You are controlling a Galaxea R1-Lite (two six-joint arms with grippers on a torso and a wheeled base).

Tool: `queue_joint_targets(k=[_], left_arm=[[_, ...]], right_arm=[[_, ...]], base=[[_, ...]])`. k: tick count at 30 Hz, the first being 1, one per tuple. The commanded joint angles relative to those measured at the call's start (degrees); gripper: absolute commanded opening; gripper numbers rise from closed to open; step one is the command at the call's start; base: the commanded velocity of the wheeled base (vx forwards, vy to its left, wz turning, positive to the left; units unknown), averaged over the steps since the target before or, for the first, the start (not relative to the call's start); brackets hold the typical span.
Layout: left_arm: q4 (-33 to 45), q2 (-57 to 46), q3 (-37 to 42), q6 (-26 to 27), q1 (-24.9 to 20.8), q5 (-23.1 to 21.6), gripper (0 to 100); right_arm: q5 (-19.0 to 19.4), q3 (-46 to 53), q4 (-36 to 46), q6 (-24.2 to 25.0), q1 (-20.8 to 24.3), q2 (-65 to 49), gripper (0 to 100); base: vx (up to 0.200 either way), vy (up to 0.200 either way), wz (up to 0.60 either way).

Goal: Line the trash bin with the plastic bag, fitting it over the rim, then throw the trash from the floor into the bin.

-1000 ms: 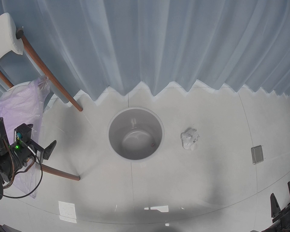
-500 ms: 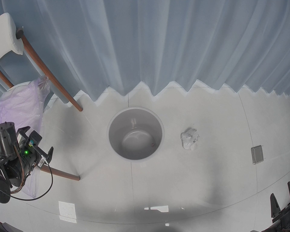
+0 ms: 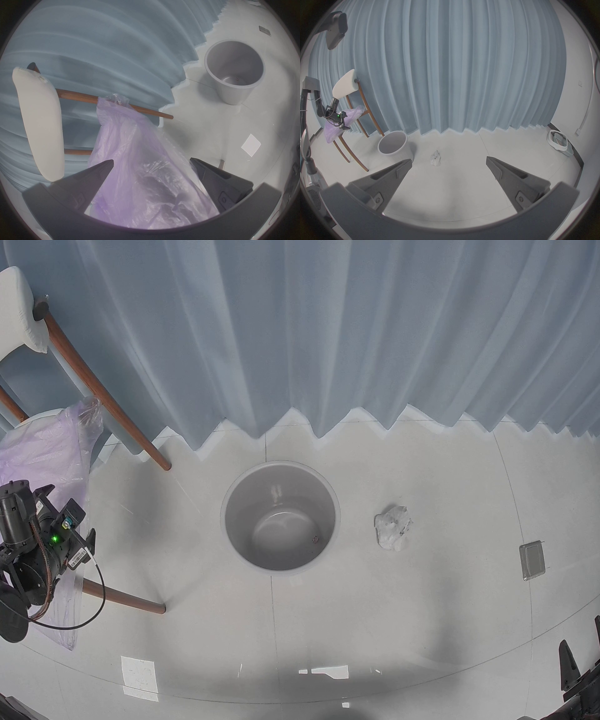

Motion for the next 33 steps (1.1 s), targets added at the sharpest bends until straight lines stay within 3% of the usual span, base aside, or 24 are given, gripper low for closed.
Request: queue_joint_targets(k=[1,2,14,19,29,30,33], left_arm=[[0.0,2.0,-0.9,0.1,0.1,0.0,100],[0.0,2.0,-1.1,0.1,0.0,0.0,0],[0.0,1.7,-2.2,-0.2,-1.7,-0.4,0],[0.7,-0.1,-2.5,-1.0,-1.8,-5.0,0],[9.0,-6.0,-3.7,-24.9,-6.9,-7.2,0],[10.5,-6.5,-4.7,-31.7,-9.0,-9.1,0],[10.1,-6.6,-5.3,-38.7,-11.5,-12.7,0]], right_arm=[[0.0,1.0,0.0,-0.1,0.0,-1.0,100],[0.0,1.0,0.0,-0.1,0.0,-1.0,100],[0.1,1.0,0.0,-0.1,0.0,-1.0,100],[0.1,1.0,0.0,-0.1,0.0,-1.0,100],[0.1,1.0,0.0,0.0,0.0,-1.0,100],[0.0,1.0,0.0,0.0,0.0,-1.0,100],[0.0,1.0,0.0,0.0,0.0,-1.0,100]], base=[[0.0,0.0,0.0],[0.0,0.0,0.0],[0.0,0.0,0.0],[0.0,0.0,0.0],[0.0,0.0,0.0],[0.0,0.0,0.0],[0.0,0.0,0.0]])
